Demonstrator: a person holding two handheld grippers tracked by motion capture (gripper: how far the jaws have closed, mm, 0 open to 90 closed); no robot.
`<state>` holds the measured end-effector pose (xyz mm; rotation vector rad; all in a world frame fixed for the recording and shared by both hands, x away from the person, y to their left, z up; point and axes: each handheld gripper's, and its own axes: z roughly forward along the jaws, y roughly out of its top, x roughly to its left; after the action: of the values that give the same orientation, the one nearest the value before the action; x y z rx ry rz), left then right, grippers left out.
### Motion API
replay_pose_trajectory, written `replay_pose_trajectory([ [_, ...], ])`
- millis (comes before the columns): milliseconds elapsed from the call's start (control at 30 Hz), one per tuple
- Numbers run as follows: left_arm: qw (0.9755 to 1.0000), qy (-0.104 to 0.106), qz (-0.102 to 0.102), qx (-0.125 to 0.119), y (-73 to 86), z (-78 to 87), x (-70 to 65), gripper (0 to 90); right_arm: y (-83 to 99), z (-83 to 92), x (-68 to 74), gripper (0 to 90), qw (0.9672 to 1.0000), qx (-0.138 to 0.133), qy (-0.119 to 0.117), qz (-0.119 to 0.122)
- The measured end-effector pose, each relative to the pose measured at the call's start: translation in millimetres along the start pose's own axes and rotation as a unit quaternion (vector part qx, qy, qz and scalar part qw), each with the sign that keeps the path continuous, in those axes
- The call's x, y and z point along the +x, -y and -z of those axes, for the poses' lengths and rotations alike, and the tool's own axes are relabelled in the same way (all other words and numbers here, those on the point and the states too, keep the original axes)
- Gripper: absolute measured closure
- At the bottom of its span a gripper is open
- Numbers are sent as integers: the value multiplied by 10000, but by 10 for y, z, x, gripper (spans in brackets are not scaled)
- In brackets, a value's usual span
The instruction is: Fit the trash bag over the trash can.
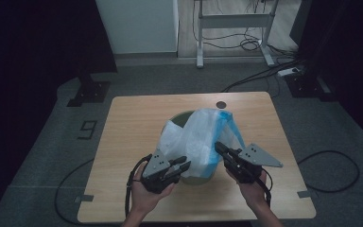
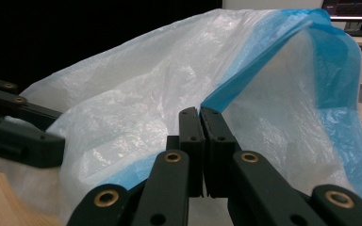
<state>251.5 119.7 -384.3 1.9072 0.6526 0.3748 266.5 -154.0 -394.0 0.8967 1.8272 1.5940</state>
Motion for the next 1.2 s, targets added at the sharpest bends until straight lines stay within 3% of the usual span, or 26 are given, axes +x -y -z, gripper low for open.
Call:
replay_pose_trajectory([
  [100, 9994, 199, 150, -240, 6, 47, 34, 850, 15, 6, -10, 856, 10000, 10, -3, 7],
  [233, 9955, 519, 492, -628, 30, 132, 125, 892, 40, 17, -21, 846, 10000, 23, -38, -26],
  [433, 9905, 557, 722, -1027, 73, 256, 203, 895, 60, 46, 7, 764, 9999, -34, -161, -2],
  [600, 9866, 551, 901, -1245, 119, 376, 269, 896, 49, 115, 15, 623, 9997, -220, -19, -43],
  [767, 9807, 613, 1151, -1455, 203, 496, 360, 896, 47, 134, -40, 583, 9998, -184, 73, -88],
  [1033, 9725, 693, 1516, -1630, 356, 610, 482, 896, 35, 62, -37, 526, 9998, -111, 7, -153],
  [1200, 9712, 670, 1562, -1670, 396, 642, 511, 896, -31, 28, -47, 514, 9996, -166, 19, -233],
])
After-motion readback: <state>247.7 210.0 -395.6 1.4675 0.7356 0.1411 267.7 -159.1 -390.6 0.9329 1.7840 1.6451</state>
